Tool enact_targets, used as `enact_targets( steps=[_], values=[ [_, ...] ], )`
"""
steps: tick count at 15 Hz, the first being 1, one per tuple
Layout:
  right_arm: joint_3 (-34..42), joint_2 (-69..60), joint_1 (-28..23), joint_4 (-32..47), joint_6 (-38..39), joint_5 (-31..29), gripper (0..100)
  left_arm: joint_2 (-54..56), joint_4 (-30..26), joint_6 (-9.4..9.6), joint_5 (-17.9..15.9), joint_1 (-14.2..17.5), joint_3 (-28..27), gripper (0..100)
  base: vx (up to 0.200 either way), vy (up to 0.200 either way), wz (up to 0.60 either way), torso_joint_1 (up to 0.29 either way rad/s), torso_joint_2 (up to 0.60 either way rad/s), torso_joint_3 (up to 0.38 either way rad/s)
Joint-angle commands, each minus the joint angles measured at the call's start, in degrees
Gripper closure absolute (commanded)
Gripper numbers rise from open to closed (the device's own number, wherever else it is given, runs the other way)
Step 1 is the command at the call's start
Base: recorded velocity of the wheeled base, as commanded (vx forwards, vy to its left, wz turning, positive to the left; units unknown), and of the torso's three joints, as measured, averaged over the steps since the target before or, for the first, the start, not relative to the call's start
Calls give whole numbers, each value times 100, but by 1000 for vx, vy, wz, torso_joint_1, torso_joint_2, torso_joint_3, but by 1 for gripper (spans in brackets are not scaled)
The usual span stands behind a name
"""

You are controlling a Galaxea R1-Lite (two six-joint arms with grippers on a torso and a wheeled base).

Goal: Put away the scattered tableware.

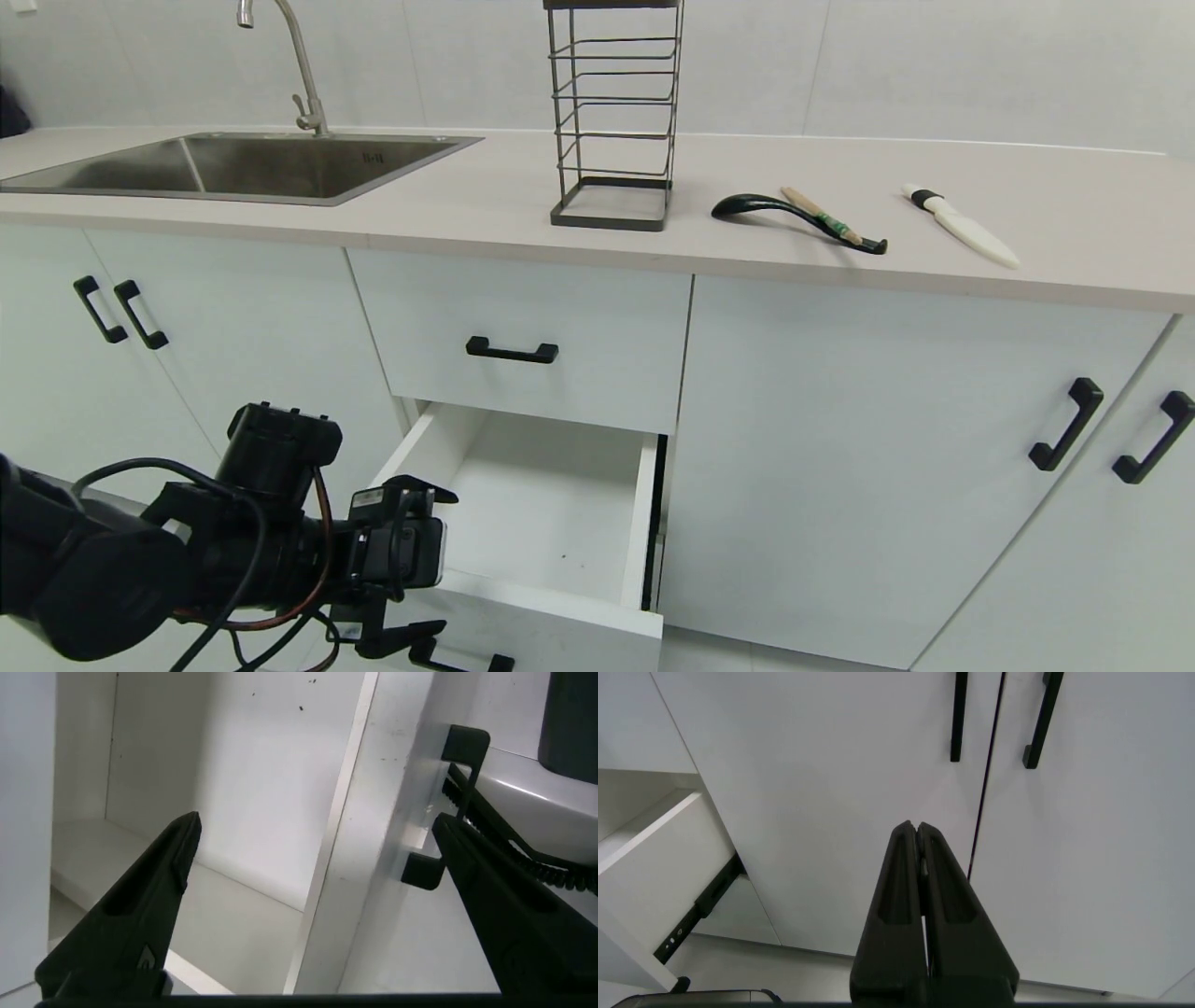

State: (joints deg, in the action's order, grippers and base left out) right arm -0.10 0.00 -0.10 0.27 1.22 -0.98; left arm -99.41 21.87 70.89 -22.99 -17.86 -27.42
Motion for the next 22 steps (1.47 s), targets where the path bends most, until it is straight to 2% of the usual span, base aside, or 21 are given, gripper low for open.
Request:
enact_targets(
  steps=[1, 5, 9, 10, 11, 12, 13, 14, 16, 17, 18, 20, 21, 22],
  values=[
    [1, 9, 1, 0, 1, 1, 100, 80, 10, -31, -4, 46, -1, 0, 0, 0, 0, 0, 0, 0],
    [1, 9, 1, 0, 1, 1, 100, 133, 10, -102, -12, 19, 8, 0, 0, 0, 0, 0, 0, 0],
    [1, 9, 1, 0, 1, 1, 100, 353, -42, -154, -522, -16, 105, 0, 0, 0, 0, 0, 0, 0],
    [1, 9, 1, 0, 1, 1, 100, 520, -104, -277, -856, -33, 70, 0, 0, 0, 0, 0, 0, 0],
    [1, 9, 1, 0, 1, 1, 100, 748, -166, -655, -1208, -165, 61, 0, 0, 0, 0, 0, 0, 0],
    [1, 9, 1, 0, 1, 1, 100, 977, -113, -1235, -1621, -297, 70, 0, 0, 0, 0, 0, 0, 0],
    [1, 9, 1, 0, 1, 1, 100, 1249, 10, -1728, -1884, -306, 70, 0, 0, 0, 0, 0, 0, 0],
    [1, 9, 1, 0, 1, 1, 100, 1442, 186, -2009, -1946, -227, 123, 0, 0, 0, 0, 0, 0, 0],
    [1, 9, 1, 0, 1, 1, 100, 1794, 661, -2888, -1946, 116, 474, 0, 0, 0, 0, 0, 0, 0],
    [1, 9, 1, 0, 1, 1, 100, 1864, 872, -3257, -1946, 160, 659, 0, 0, 0, 0, 0, 0, 0],
    [1, 9, 1, 0, 1, 1, 100, 2005, 1452, -3995, -1937, 283, 1072, 0, 0, 0, 0, 0, 0, 0],
    [1, 9, 1, 0, 1, 1, 100, 2093, 2498, -4927, -1858, 635, 1722, 0, 0, 0, 0, 0, 0, 0],
    [1, 9, 1, 0, 1, 1, 100, 2110, 2796, -5155, -1823, 766, 1898, 0, 0, 0, 0, 0, 0, 0],
    [1, 9, 1, 0, 1, 1, 100, 2137, 3394, -5445, -1674, 1056, 2258, 0, 0, 0, 0, 0, 0, 0]
  ],
)
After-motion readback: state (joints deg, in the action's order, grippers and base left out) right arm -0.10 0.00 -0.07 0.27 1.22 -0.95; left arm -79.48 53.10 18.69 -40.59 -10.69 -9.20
